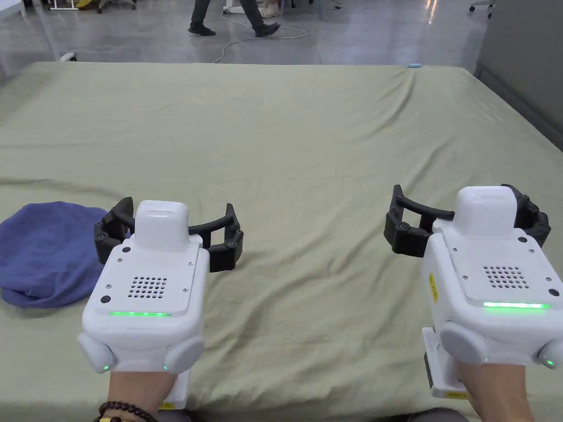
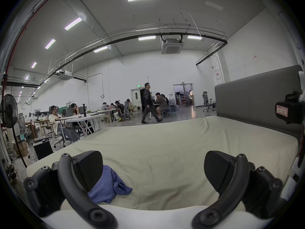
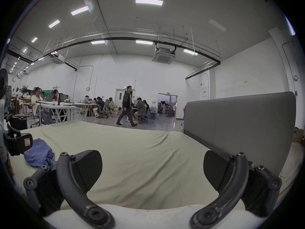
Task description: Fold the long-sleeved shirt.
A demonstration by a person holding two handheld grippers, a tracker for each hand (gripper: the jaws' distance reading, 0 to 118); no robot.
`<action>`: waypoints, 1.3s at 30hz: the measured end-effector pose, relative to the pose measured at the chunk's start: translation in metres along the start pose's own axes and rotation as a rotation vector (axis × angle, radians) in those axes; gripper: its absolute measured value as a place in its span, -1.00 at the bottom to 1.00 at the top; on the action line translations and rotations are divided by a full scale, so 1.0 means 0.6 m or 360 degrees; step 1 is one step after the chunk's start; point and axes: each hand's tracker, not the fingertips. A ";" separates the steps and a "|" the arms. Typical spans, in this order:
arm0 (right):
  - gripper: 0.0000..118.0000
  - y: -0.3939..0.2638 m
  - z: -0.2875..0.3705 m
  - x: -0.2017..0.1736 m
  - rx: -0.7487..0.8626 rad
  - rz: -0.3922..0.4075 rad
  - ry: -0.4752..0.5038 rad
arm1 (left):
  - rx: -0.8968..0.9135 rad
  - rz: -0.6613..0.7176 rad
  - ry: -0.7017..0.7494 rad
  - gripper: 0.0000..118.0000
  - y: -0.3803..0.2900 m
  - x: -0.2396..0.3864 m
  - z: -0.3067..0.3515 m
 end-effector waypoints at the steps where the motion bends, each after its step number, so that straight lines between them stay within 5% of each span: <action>1: 1.00 0.000 0.000 0.000 -0.0007 0.0000 0.0005 | 0.0006 0.0003 0.0008 1.00 0.000 0.001 0.000; 39: 1.00 0.011 -0.012 0.020 0.0001 -0.0007 -0.0057 | -0.0012 -0.0016 0.0039 1.00 0.005 0.009 -0.026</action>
